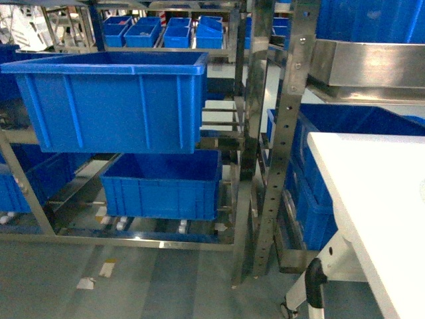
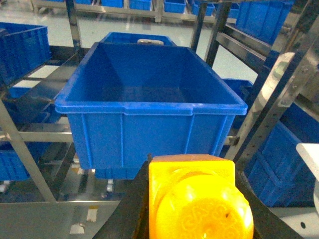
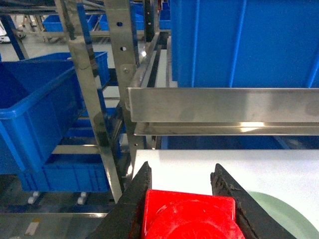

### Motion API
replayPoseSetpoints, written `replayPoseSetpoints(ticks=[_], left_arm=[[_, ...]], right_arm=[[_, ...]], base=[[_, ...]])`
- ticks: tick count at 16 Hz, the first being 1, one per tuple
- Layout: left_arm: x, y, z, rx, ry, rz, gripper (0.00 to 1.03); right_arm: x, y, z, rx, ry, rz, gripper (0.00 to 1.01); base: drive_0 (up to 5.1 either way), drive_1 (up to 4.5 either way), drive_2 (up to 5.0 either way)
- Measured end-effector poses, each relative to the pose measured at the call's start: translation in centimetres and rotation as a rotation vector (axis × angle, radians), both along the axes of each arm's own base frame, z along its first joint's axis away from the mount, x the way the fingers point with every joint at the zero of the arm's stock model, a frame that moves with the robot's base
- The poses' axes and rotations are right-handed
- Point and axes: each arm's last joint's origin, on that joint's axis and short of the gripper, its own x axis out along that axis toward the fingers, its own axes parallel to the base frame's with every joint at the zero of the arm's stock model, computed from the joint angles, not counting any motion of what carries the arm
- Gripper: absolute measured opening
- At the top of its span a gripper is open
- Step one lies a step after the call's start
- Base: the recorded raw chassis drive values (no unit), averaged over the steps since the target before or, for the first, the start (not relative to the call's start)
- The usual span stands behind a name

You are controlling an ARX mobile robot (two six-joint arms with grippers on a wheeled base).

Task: Sort and place red and yellow blocks in left bins

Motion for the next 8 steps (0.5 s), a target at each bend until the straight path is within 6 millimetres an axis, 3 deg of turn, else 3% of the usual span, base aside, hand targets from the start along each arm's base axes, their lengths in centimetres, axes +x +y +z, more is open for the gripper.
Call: replayPoseSetpoints(ticks=[8], left_arm=[[-0.01,0.01,0.02,0.000,-0.001,0.000,0.27]], right_arm=[[0.00,0.00,0.01,0.000,-0.001,0.000,0.29]], base=[[-5.0,2.43,2.4]])
